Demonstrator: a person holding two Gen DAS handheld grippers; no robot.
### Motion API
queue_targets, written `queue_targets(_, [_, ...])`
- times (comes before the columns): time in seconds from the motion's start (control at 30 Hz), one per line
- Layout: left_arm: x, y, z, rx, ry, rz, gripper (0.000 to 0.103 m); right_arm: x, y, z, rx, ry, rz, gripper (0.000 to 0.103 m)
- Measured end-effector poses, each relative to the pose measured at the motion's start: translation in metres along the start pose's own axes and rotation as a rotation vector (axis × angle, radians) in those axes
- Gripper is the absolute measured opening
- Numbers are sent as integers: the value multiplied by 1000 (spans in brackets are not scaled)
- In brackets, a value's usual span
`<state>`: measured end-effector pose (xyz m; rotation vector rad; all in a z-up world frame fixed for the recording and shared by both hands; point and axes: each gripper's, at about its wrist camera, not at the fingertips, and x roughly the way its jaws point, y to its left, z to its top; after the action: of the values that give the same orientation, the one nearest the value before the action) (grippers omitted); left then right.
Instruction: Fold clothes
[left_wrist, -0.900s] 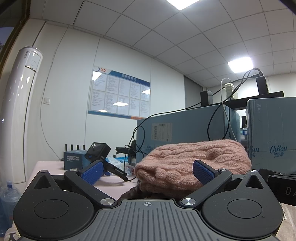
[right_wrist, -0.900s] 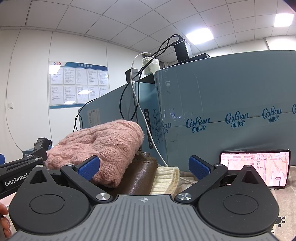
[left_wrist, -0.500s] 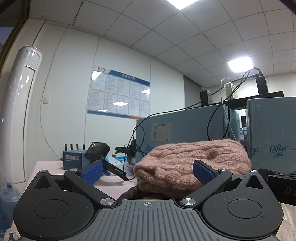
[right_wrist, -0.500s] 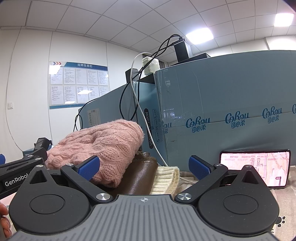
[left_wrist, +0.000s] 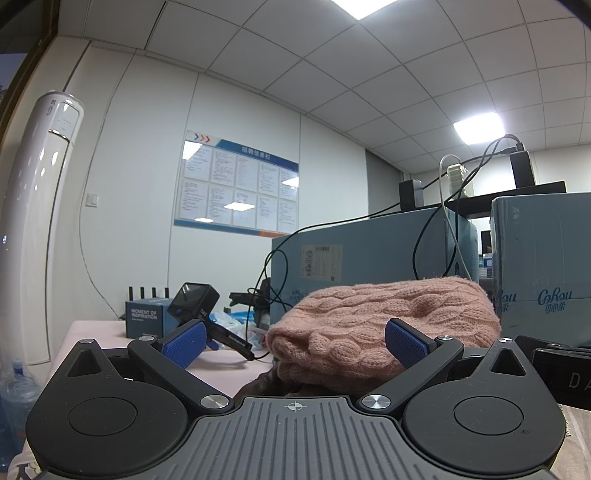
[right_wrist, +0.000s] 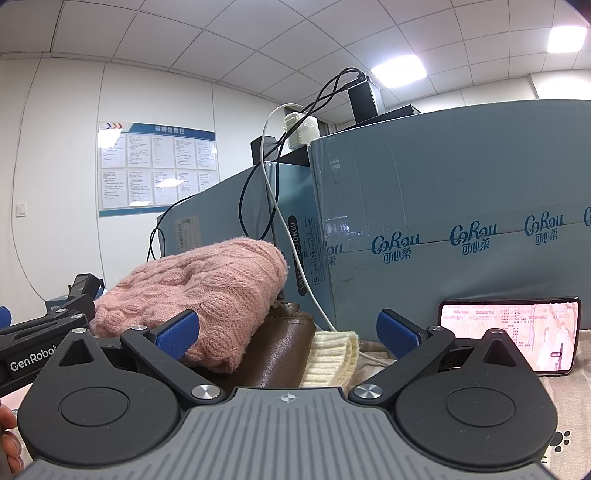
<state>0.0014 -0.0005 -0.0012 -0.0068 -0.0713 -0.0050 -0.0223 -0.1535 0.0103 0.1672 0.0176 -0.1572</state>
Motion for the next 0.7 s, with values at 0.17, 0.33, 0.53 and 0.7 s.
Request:
queue_targets(0.17, [0,0,0,0,1,-1,103,0,0,0,0,0,0,103])
queue_targets(0.33, [1,0,0,1,4,0,103,-1,0,-1,2,-3,0,103])
queue_targets(0.53, [0,0,0,0,1,-1,103,-1,0,-1,1,-3,0,103])
queue_targets(0.7, [0,1,0,-1,1,-2,103,-1,0,-1,0,-2,0,103])
